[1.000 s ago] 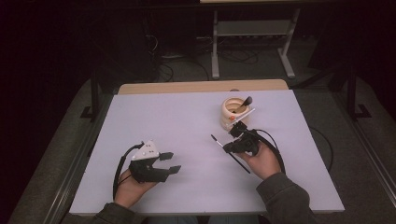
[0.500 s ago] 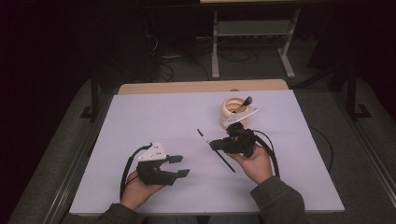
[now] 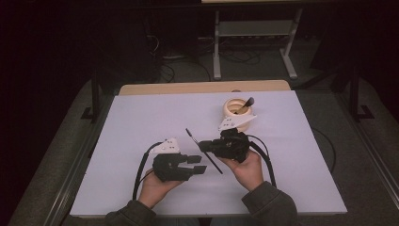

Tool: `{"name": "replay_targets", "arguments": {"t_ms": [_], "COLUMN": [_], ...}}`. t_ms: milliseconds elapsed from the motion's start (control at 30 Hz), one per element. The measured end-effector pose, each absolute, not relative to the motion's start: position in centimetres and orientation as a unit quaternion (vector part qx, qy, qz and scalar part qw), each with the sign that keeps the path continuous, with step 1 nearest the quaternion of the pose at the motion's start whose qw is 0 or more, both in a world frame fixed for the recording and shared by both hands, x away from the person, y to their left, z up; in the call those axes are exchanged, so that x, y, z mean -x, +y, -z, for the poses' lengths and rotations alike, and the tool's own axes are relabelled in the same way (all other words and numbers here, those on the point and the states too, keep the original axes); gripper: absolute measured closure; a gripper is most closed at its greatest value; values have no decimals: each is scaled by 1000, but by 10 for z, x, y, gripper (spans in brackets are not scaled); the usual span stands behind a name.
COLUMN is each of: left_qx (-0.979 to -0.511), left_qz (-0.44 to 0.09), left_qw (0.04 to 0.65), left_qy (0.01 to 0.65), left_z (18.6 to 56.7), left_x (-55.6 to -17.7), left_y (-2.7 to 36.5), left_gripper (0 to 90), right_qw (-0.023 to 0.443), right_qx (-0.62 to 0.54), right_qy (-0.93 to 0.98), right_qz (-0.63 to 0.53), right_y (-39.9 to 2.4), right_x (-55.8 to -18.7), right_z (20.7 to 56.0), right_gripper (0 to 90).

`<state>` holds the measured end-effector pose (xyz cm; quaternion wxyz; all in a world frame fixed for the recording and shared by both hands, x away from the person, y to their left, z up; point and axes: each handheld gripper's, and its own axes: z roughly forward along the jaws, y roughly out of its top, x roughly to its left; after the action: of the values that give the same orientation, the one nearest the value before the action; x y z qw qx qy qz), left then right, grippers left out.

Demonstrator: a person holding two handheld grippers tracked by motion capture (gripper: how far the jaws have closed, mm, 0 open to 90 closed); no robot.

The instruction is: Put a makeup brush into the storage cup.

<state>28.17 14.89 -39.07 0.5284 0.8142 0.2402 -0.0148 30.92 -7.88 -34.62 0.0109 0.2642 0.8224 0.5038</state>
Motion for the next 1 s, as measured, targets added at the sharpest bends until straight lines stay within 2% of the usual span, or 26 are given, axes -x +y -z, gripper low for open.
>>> {"name": "replay_targets", "arguments": {"t_ms": [267, 633, 1000], "left_qx": [-798, -793, -784], "left_qz": [37, 46, 65], "left_qw": [538, 544, 551], "left_qy": [267, 273, 279], "left_z": [393, 393, 395], "left_x": [-286, -289, -292], "left_y": [146, 147, 149], "left_gripper": [636, 763, 823], "right_qw": [20, 51, 70], "right_qx": [-252, -240, -233], "right_qy": [815, 818, 816], "right_qz": [-521, -520, -524], "right_y": [-73, -63, -66], "right_x": [-304, -295, -290], "right_z": [348, 350, 349], "right_gripper": [850, 849, 849]}}
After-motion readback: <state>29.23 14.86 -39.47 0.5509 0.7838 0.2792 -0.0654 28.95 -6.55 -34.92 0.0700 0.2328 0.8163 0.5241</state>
